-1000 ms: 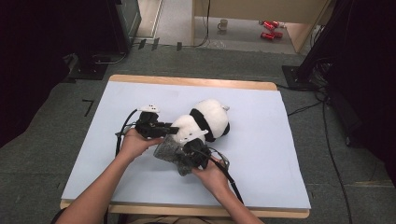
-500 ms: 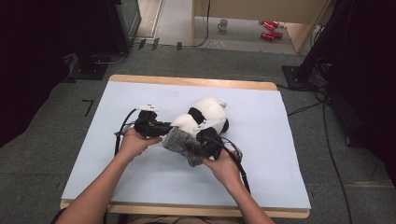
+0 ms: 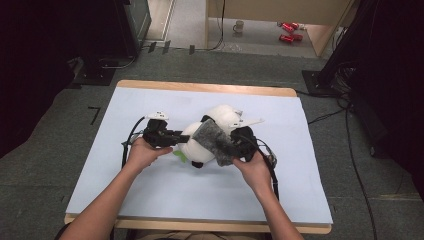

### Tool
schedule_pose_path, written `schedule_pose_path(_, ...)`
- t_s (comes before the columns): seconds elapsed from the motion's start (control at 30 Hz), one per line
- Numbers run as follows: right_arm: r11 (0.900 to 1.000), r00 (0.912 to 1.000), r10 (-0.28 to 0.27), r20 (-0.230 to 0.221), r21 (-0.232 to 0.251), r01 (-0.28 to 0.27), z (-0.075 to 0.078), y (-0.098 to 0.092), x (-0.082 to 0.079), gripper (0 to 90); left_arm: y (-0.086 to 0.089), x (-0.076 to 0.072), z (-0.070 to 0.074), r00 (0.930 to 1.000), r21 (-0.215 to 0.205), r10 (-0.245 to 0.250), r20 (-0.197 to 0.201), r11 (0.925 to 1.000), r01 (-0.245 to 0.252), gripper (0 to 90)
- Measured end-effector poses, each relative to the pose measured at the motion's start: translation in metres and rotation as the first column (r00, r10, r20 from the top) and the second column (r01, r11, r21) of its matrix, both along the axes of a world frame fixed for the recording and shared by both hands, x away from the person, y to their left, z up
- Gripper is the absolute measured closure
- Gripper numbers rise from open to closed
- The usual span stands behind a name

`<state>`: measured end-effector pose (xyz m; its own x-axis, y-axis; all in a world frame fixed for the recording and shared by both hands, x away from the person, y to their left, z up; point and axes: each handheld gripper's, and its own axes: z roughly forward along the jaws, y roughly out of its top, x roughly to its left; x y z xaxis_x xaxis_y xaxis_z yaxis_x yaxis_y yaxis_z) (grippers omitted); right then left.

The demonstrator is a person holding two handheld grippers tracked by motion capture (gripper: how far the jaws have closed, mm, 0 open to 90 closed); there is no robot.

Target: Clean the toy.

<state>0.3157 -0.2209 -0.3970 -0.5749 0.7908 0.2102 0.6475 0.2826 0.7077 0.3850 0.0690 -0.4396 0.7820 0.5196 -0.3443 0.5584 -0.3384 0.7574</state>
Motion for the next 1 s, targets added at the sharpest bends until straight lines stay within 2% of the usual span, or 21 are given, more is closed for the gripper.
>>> schedule_pose_path(0.33,0.992,0.9921,-0.125,0.001,0.027,0.125,0.003,-0.044,0.009,78.3,0.0,0.0,0.0,0.9999,0.005,0.01,0.011,0.9999,-0.01,65.9)
schedule_pose_path(0.47,0.987,0.9881,-0.154,0.003,0.037,0.154,0.002,-0.054,0.012,78.1,0.0,-0.001,0.001,0.9998,0.005,0.014,0.015,0.9999,-0.014,63.7)
schedule_pose_path(0.63,0.984,0.9843,-0.176,0.016,0.022,0.175,0.001,-0.063,0.013,77.9,0.001,-0.001,0.002,0.9996,0.002,0.02,0.02,0.9998,-0.02,61.2)
schedule_pose_path(0.77,0.975,0.9746,-0.223,0.019,0.016,0.223,0.0,-0.079,0.015,77.9,0.003,-0.001,0.003,0.9994,0.001,0.027,0.023,0.9996,-0.027,60.3)
schedule_pose_path(0.8,0.975,0.9746,-0.223,0.019,0.016,0.223,0.0,-0.079,0.015,77.9,0.003,-0.001,0.003,0.9993,0.0,0.029,0.023,0.9996,-0.03,60.3)
schedule_pose_path(0.83,0.971,0.9707,-0.24,0.018,0.012,0.239,-0.001,-0.086,0.016,77.9,0.003,-0.001,0.003,0.9993,-0.002,0.031,0.019,0.9995,-0.031,62.5)
schedule_pose_path(0.9,0.969,0.9686,-0.248,0.017,0.014,0.248,-0.002,-0.09,0.016,77.7,0.002,-0.001,0.005,0.9995,-0.007,0.032,-0.007,0.9995,-0.032,65.9)
schedule_pose_path(1.0,0.962,0.9618,-0.274,0.011,0.018,0.273,-0.005,-0.1,0.018,77.6,0.0,-0.002,0.006,0.9997,0.001,0.024,0.011,0.9997,-0.024,70.1)
